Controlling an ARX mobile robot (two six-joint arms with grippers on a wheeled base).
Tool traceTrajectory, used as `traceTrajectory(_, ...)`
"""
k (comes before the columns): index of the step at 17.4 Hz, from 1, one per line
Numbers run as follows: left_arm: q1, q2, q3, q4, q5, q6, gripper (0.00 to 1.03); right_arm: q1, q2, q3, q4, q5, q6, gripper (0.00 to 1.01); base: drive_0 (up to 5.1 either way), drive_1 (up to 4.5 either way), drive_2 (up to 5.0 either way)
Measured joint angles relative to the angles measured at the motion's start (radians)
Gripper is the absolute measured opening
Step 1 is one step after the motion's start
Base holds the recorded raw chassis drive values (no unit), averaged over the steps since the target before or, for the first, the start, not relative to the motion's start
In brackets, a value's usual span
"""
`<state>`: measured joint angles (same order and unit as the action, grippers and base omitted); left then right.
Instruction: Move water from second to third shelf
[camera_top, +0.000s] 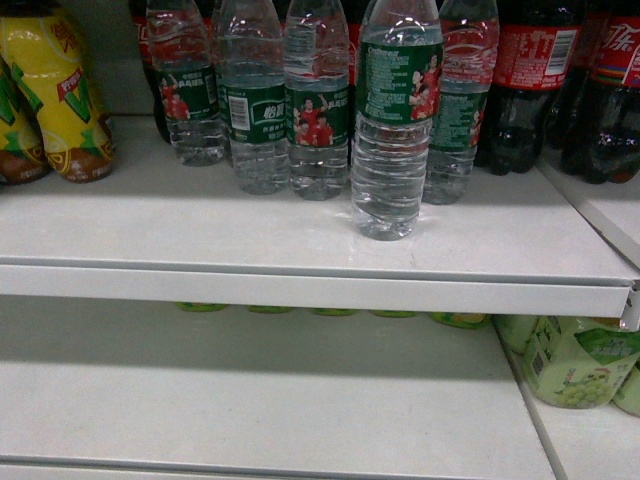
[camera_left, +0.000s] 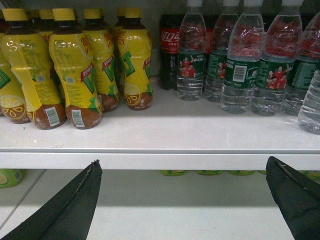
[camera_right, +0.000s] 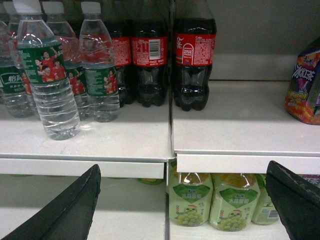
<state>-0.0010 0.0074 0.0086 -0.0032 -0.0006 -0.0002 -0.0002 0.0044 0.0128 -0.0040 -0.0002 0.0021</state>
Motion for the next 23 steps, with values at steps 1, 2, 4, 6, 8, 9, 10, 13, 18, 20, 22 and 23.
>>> traceTrajectory(1,0.000,0.000,0.000,0.000,0.000,0.000,0.98,0.000,0.000,0.000,0.000,0.000,0.000,0.98,0.0,0.00,0.0)
traceTrajectory(2,0.000,0.000,0.000,0.000,0.000,0.000,0.98,0.000,0.000,0.000,0.000,0.000,0.000,0.98,0.0,0.00,0.0)
traceTrajectory(4,0.000,0.000,0.000,0.000,0.000,0.000,0.98,0.000,0.000,0.000,0.000,0.000,0.000,0.98,0.0,0.00,0.0)
traceTrajectory(6,0.000,0.000,0.000,0.000,0.000,0.000,0.98,0.000,0.000,0.000,0.000,0.000,0.000,0.98,0.0,0.00,0.0)
traceTrajectory(8,0.000,0.000,0.000,0.000,0.000,0.000,0.98,0.000,0.000,0.000,0.000,0.000,0.000,0.98,0.0,0.00,0.0)
traceTrajectory(9,0.000,0.000,0.000,0.000,0.000,0.000,0.98,0.000,0.000,0.000,0.000,0.000,0.000,0.98,0.0,0.00,0.0)
traceTrajectory(10,0.000,0.000,0.000,0.000,0.000,0.000,0.98,0.000,0.000,0.000,0.000,0.000,0.000,0.98,0.0,0.00,0.0)
traceTrajectory(13,0.000,0.000,0.000,0.000,0.000,0.000,0.98,0.000,0.000,0.000,0.000,0.000,0.000,0.98,0.0,0.00,0.0)
traceTrajectory(18,0.000,0.000,0.000,0.000,0.000,0.000,0.98,0.000,0.000,0.000,0.000,0.000,0.000,0.98,0.0,0.00,0.0)
traceTrajectory(20,0.000,0.000,0.000,0.000,0.000,0.000,0.98,0.000,0.000,0.000,0.000,0.000,0.000,0.98,0.0,0.00,0.0)
traceTrajectory(22,0.000,0.000,0.000,0.000,0.000,0.000,0.98,0.000,0.000,0.000,0.000,0.000,0.000,0.98,0.0,0.00,0.0)
traceTrajectory(23,0.000,0.000,0.000,0.000,0.000,0.000,0.98,0.000,0.000,0.000,0.000,0.000,0.000,0.98,0.0,0.00,0.0)
